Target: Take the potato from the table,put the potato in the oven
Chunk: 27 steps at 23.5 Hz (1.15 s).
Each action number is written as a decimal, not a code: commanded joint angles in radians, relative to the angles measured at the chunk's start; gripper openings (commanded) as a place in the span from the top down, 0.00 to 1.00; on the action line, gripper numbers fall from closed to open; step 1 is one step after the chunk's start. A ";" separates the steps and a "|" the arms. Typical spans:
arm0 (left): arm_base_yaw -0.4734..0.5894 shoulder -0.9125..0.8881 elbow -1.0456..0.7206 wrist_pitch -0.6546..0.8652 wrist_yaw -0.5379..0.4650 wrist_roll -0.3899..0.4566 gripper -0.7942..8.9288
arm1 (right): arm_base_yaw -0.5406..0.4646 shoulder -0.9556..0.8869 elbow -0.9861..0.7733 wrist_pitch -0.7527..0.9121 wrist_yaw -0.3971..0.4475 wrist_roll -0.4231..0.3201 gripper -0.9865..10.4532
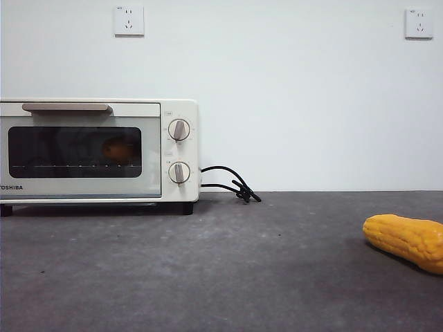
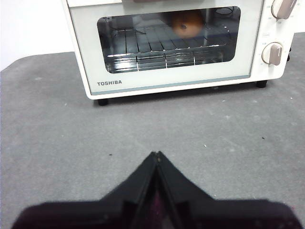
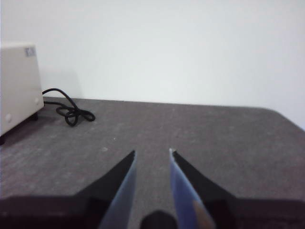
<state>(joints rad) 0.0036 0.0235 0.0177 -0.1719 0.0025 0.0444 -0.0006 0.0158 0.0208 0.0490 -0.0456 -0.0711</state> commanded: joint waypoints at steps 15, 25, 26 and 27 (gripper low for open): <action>0.002 0.010 -0.010 0.008 -0.002 0.011 0.92 | -0.001 -0.008 -0.007 -0.241 0.080 0.023 0.81; 0.002 0.010 -0.010 0.007 -0.002 0.011 0.92 | -0.001 -0.008 -0.007 -0.233 0.080 0.026 0.81; 0.002 0.010 -0.010 0.007 -0.002 0.011 0.92 | -0.001 -0.008 -0.007 -0.233 0.080 0.026 0.81; 0.002 0.010 -0.010 0.008 -0.002 0.011 0.92 | 0.000 -0.008 -0.007 -0.233 0.080 0.026 0.81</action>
<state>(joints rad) 0.0036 0.0326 0.0177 -0.1715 0.0025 0.0444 -0.0006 0.0105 0.0216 -0.1871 0.0341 -0.0559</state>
